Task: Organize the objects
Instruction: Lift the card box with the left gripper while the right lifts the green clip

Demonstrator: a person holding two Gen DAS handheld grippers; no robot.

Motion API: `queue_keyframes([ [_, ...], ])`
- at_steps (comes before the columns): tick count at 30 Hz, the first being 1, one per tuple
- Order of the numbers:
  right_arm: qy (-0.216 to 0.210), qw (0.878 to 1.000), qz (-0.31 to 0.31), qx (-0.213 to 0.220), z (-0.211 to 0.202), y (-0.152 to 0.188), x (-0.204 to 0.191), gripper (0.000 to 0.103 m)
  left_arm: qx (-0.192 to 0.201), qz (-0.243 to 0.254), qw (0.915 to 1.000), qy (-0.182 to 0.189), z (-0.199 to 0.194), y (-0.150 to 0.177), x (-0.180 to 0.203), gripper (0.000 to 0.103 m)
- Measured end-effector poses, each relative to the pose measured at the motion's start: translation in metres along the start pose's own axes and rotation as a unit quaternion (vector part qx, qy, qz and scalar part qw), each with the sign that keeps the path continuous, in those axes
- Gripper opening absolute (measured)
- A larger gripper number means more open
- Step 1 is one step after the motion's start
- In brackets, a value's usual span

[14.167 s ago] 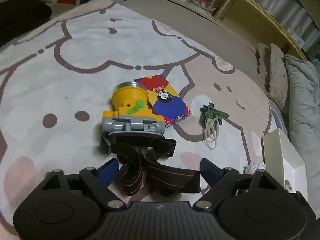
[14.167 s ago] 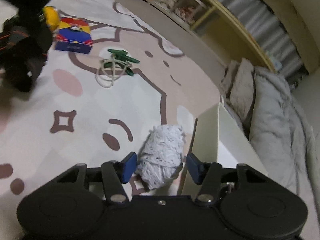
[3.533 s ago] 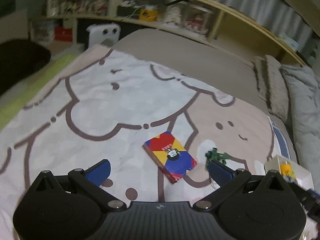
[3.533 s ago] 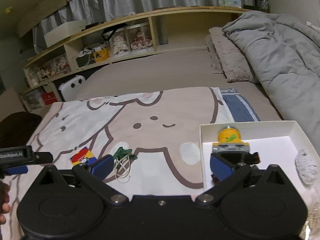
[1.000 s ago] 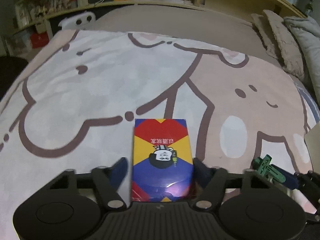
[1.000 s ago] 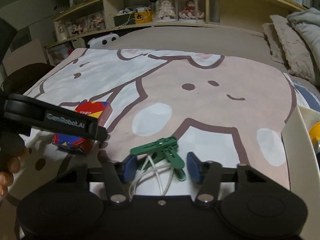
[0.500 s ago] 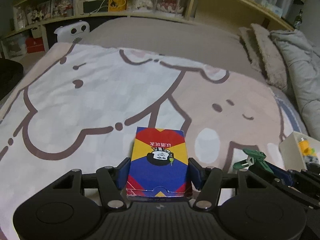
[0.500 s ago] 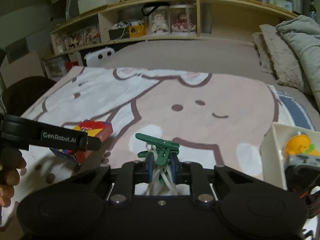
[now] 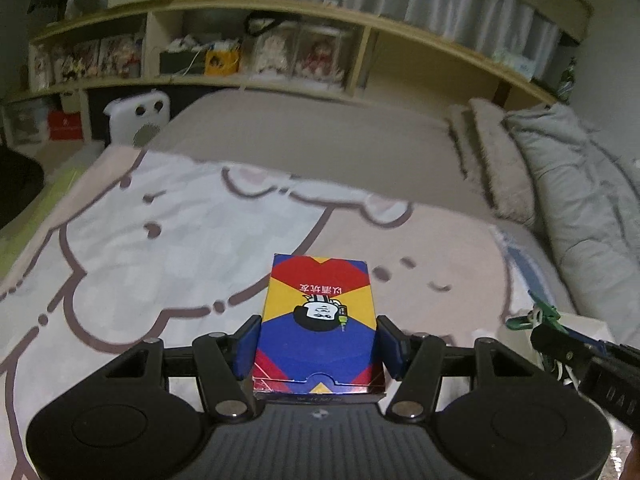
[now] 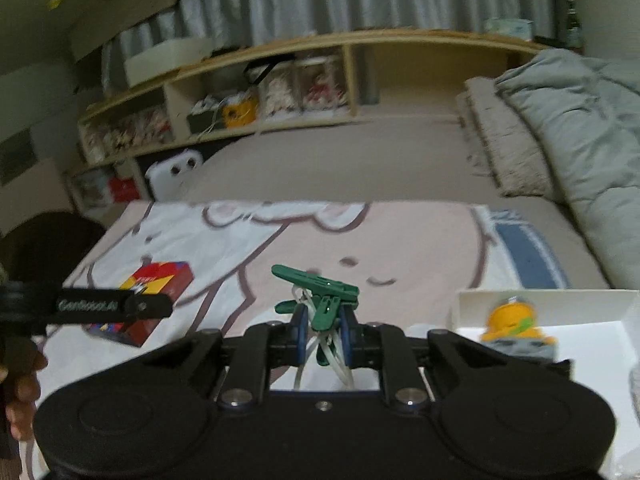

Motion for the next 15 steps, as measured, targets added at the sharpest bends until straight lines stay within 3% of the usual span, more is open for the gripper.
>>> queue_keyframes([
  [8, 0.028, 0.996, 0.074, 0.029, -0.045, -0.012, 0.042, 0.017, 0.037, 0.047, 0.9974, 0.041, -0.032, -0.005, 0.042, 0.060],
  [15, 0.067, 0.990, 0.118, 0.047, -0.072, -0.010, 0.086, 0.017, 0.023, 0.077, 0.9937, 0.077, -0.033, -0.009, 0.089, 0.060],
])
Point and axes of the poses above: each gripper's, at about its wrist camera, not at the fingertips, and z roughly the way its jaws point, x to its right, y to its underside, the point moved 4 cm from there along z, roughly the way its jaws point, and after that the axes turned 9 degrees about -x, right-handed, at the moved point
